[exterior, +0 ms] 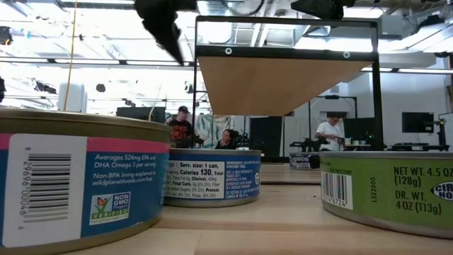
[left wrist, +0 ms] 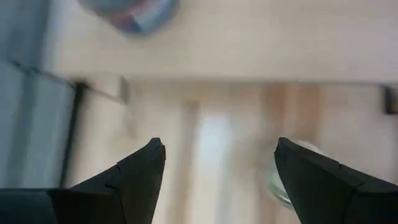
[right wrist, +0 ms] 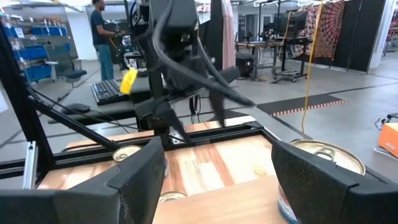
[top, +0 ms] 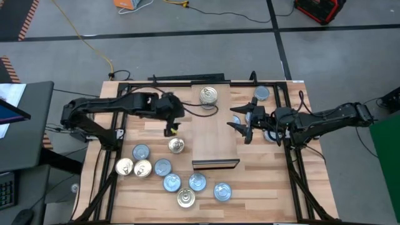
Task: Stack canned seafood by type on shelf
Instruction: Stack the blue and pink tuna can on the shelf on top of the other blue and pink tuna can
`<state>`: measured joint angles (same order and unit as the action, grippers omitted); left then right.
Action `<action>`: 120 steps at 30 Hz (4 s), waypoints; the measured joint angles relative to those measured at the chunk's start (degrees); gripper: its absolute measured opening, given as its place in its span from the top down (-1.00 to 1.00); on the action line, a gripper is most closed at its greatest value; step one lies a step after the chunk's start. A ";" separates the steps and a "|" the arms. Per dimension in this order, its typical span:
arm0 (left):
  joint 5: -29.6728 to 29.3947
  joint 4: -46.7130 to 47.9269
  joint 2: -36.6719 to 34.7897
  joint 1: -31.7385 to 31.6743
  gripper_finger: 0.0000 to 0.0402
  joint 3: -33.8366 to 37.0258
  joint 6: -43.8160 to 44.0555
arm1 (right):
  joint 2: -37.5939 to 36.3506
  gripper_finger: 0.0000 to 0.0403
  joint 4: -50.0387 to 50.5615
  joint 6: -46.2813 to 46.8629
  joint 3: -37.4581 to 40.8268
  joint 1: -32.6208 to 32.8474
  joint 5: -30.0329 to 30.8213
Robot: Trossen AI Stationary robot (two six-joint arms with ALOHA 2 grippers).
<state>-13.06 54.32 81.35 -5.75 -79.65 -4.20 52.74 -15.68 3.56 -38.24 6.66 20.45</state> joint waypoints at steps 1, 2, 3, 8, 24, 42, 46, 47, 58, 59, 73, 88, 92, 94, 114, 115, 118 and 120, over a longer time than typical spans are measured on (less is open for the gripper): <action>1.81 -0.36 -1.05 0.00 -0.45 1.76 2.24 | 0.01 -0.58 0.02 0.55 0.00 0.06 0.00; 3.14 -1.17 -2.15 0.01 -0.45 3.93 4.01 | 0.00 -0.58 0.02 0.93 0.00 0.19 0.00; 4.59 -1.90 -3.45 0.02 -0.45 6.27 5.62 | 0.01 -0.58 0.07 1.13 0.00 0.39 0.00; 7.05 -8.63 -10.55 -0.97 -0.45 20.82 12.81 | 0.12 -0.58 -0.01 1.06 -0.01 1.53 0.00; 20.08 -26.33 -5.24 -10.10 -0.29 35.99 22.09 | 0.12 -0.58 -1.71 -1.11 -0.02 0.56 0.00; 20.45 -28.79 -1.37 -7.04 0.22 36.12 19.41 | 0.12 -0.58 -1.61 -1.94 -0.02 -0.92 0.00; 17.18 -28.66 -1.15 -5.38 0.32 36.10 18.59 | 0.12 -0.58 -1.60 -1.97 -0.02 -0.92 0.00; 16.84 -28.36 -1.14 -5.17 0.36 36.06 18.57 | 0.12 -0.58 -1.57 -2.00 -0.02 -0.92 0.00; 15.85 -27.37 -1.10 -6.85 0.98 38.31 18.81 | 0.12 -0.58 -1.53 -2.10 -0.02 -0.69 0.00; 15.40 -26.55 -1.38 -7.36 0.99 38.36 18.81 | 0.12 -0.58 -1.53 -2.10 -0.02 -0.70 0.00; 5.69 -11.98 -7.33 -12.49 1.00 36.51 16.66 | 0.11 -0.58 -0.82 -1.00 -0.02 -0.68 0.00; 5.28 -16.06 -19.32 -3.90 0.55 32.17 36.92 | 0.12 -0.58 -0.59 0.52 0.00 -0.68 0.00; 5.18 -16.71 -17.32 -1.78 0.17 32.15 41.68 | 0.12 -0.58 -0.34 0.47 0.00 -0.68 0.00; 5.24 -16.85 -15.69 -1.12 -0.04 32.15 44.69 | 0.12 -0.58 -0.31 -0.22 0.00 -0.72 0.00; 3.44 -18.52 -2.41 0.06 -0.73 32.12 48.10 | 0.12 -0.58 -0.24 -2.00 0.00 -2.34 -0.02; 2.74 -18.44 -2.44 0.06 -0.73 32.12 47.77 | 0.12 -0.58 -0.25 -2.08 0.00 -2.34 -0.02; 0.17 -17.08 -2.59 0.06 -0.73 32.12 46.83 | 0.12 -0.58 -0.26 -2.10 0.00 -2.34 -0.02; -1.21 -15.48 -2.61 0.04 -0.69 32.12 45.20 | 0.12 -0.58 -0.24 -2.10 0.00 -2.32 -0.02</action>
<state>-14.27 38.84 78.74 -5.72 -47.53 41.00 52.86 -15.92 1.45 -38.24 4.34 20.43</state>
